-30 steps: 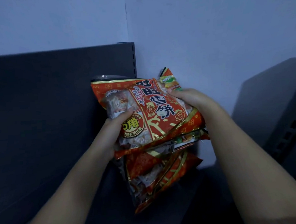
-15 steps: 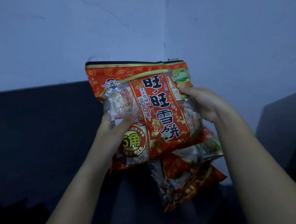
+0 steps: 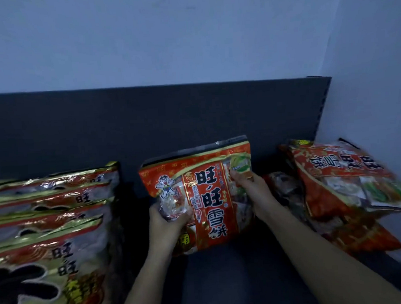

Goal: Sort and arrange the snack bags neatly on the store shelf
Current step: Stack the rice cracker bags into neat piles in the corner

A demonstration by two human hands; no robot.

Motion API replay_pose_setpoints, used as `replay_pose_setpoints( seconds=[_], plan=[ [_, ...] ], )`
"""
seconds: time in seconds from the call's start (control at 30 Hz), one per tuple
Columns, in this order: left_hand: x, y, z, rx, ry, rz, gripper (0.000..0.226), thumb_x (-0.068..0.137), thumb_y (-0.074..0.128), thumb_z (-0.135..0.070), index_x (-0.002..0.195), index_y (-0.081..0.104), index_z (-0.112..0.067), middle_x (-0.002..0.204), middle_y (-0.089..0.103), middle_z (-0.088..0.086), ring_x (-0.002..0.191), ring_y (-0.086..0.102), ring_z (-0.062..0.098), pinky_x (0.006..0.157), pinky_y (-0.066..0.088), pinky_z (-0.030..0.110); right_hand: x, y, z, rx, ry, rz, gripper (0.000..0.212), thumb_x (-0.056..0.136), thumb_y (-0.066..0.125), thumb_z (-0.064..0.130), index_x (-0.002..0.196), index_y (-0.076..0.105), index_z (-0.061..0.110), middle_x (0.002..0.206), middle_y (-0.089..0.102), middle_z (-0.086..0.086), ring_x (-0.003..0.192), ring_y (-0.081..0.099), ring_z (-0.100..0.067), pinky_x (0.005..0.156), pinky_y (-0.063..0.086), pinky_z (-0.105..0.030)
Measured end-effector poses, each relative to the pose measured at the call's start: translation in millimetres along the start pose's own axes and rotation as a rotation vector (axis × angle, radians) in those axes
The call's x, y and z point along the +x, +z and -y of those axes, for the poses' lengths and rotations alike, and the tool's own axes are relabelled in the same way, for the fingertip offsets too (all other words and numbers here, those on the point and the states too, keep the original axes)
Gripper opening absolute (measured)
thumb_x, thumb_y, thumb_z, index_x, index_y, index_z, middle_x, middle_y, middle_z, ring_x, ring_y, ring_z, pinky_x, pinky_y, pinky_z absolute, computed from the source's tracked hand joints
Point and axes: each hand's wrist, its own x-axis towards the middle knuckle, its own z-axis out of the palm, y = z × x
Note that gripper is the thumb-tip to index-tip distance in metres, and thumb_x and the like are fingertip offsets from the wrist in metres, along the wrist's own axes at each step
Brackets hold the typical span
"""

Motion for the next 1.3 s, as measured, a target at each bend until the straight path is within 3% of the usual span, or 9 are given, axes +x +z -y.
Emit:
replay_pose_setpoints(
  seconds=[0.17,0.3,0.4,0.53,0.67,0.73,0.8,0.93,1.3],
  plan=[
    [2,-8,25,-0.017,0.044,-0.016,0.073,0.075,0.076,0.000,0.133,0.034,-0.016,0.118,0.057,0.000,0.097,0.060,0.008,0.076,0.053,0.022,10,16,-36,0.082,-0.052,-0.055,0.027,0.082,0.070,0.028,0.104,0.065,0.013,0.104,0.071,-0.013,0.095,0.068,-0.029,0.088,0.053,-0.047],
    [7,-10,39,0.016,0.102,0.019,0.084,0.071,0.080,-0.005,0.130,0.026,-0.033,0.121,0.050,-0.013,0.103,0.055,-0.001,0.072,0.050,0.010,19,23,-51,0.136,-0.044,-0.067,0.028,0.084,0.067,0.028,0.107,0.063,0.012,0.100,0.072,-0.009,0.088,0.070,-0.023,0.071,0.056,-0.034],
    [13,-9,50,0.070,0.114,-0.019,0.092,0.067,0.083,-0.012,0.131,0.024,-0.038,0.130,0.047,-0.010,0.118,0.051,0.007,0.095,0.048,0.030,27,26,-52,0.139,-0.061,-0.062,0.019,0.086,0.065,0.029,0.101,0.063,0.017,0.099,0.072,-0.007,0.086,0.070,-0.020,0.067,0.054,-0.029],
    [20,-7,50,0.183,0.189,-0.104,0.097,0.067,0.085,-0.019,0.141,0.023,-0.030,0.135,0.041,-0.009,0.126,0.044,0.011,0.107,0.040,0.046,39,26,-54,0.059,-0.158,-0.099,0.024,0.088,0.064,0.028,0.109,0.056,0.023,0.111,0.067,-0.006,0.098,0.066,-0.021,0.081,0.055,-0.036],
    [13,-2,37,0.634,0.557,-0.361,0.095,0.076,0.065,-0.043,0.147,0.012,-0.013,0.152,0.016,0.007,0.139,0.013,0.012,0.116,0.018,0.044,47,22,-57,-0.570,-0.778,-0.306,0.054,0.091,0.055,0.036,0.136,0.033,0.016,0.139,0.037,-0.007,0.130,0.038,-0.019,0.109,0.034,-0.044],
    [12,5,29,0.888,0.774,-0.344,0.088,0.079,0.057,-0.050,0.146,0.017,-0.010,0.154,0.013,0.014,0.143,0.012,0.025,0.116,0.011,0.042,52,23,-57,-0.996,-1.137,-0.198,0.060,0.090,0.049,0.038,0.140,0.028,0.012,0.147,0.026,-0.011,0.139,0.023,-0.025,0.116,0.017,-0.043],
    [20,10,27,1.178,0.860,-0.232,0.091,0.079,0.055,-0.060,0.146,0.022,-0.008,0.155,0.013,0.016,0.144,0.011,0.031,0.118,0.004,0.045,55,26,-61,-1.254,-1.309,-0.058,0.061,0.090,0.046,0.039,0.141,0.028,0.011,0.150,0.023,-0.011,0.142,0.017,-0.028,0.118,0.011,-0.045],
    [40,4,30,1.481,0.675,-0.185,0.108,0.071,0.035,-0.082,0.148,0.020,-0.008,0.157,0.009,0.019,0.145,0.005,0.035,0.115,0.003,0.054,61,23,-70,-1.394,-1.199,-0.036,0.063,0.093,0.039,0.047,0.144,0.027,0.013,0.154,0.020,-0.009,0.145,0.012,-0.028,0.116,0.009,-0.052],
    [58,11,18,1.328,0.566,-0.287,0.096,0.084,0.021,-0.078,0.150,0.008,-0.009,0.159,-0.005,0.008,0.146,-0.008,0.025,0.115,-0.009,0.050,66,25,-63,-1.519,-0.991,-0.001,0.070,0.095,0.019,0.060,0.147,0.026,0.014,0.156,0.020,-0.008,0.145,0.010,-0.033,0.112,0.013,-0.060]
  ],
)
